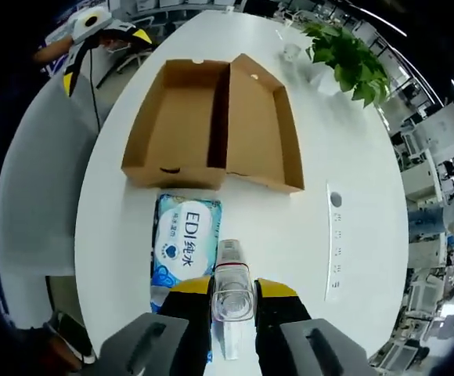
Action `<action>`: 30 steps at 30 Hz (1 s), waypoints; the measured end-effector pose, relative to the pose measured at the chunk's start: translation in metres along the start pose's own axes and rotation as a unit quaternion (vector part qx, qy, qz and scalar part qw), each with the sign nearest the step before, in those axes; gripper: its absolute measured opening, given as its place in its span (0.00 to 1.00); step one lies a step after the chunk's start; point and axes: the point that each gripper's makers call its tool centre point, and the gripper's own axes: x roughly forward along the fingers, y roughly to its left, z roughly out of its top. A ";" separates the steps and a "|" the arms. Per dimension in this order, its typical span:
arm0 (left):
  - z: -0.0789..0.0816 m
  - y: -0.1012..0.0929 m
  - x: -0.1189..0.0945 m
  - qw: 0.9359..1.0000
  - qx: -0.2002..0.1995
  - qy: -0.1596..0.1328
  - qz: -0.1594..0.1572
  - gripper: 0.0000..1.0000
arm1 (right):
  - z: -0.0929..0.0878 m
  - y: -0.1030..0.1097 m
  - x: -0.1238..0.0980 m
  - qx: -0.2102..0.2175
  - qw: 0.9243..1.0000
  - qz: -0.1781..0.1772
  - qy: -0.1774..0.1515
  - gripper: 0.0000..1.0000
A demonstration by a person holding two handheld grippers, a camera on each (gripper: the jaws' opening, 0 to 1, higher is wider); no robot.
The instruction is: Operate the shoe box by opening the lid, removing the specified soft item, and placing it in the target area until the item is outside and the box remains undamaged.
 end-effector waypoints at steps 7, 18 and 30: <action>-0.008 0.007 -0.007 1.000 -0.006 0.007 0.010 0.98 | -0.003 0.000 0.017 -0.002 1.000 0.015 0.025 0.16; -0.014 0.019 -0.018 0.999 -0.013 0.013 0.029 0.98 | -0.007 -0.005 0.037 -0.033 0.997 0.015 0.062 0.16; -0.024 0.022 -0.021 0.999 -0.025 0.019 0.035 0.97 | -0.001 -0.002 0.060 -0.015 0.996 0.028 0.078 0.16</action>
